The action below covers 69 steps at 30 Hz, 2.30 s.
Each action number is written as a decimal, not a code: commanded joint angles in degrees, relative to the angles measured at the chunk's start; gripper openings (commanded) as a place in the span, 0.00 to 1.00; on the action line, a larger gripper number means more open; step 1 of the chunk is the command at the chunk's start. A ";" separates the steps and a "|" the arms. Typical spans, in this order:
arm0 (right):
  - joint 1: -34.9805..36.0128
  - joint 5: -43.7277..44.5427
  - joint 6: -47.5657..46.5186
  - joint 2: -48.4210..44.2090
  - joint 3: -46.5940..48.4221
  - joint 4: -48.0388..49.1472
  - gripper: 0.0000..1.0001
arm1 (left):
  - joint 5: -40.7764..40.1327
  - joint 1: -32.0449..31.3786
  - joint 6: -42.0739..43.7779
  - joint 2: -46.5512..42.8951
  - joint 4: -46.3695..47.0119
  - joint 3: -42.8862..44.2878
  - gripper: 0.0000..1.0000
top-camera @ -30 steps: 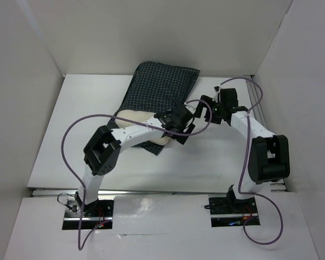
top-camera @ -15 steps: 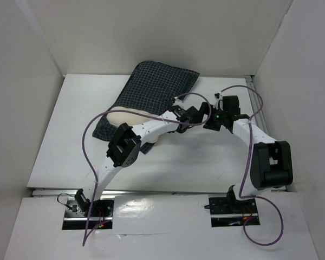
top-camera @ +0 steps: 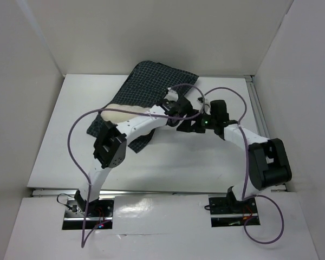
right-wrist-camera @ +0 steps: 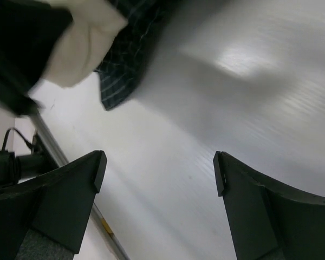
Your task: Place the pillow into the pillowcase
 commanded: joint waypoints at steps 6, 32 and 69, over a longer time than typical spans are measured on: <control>9.60 -0.32 10.41 8.26 -8.57 37.38 0.85 | 2.05 0.58 18.06 -12.69 22.68 4.74 0.00; 3.91 -15.68 4.80 8.90 -1.87 41.71 0.00 | 9.34 1.10 13.67 -4.01 23.11 5.45 0.00; -3.05 -21.68 7.70 -36.03 -1.29 14.22 0.00 | 24.38 5.76 -3.55 4.00 28.22 -19.23 0.00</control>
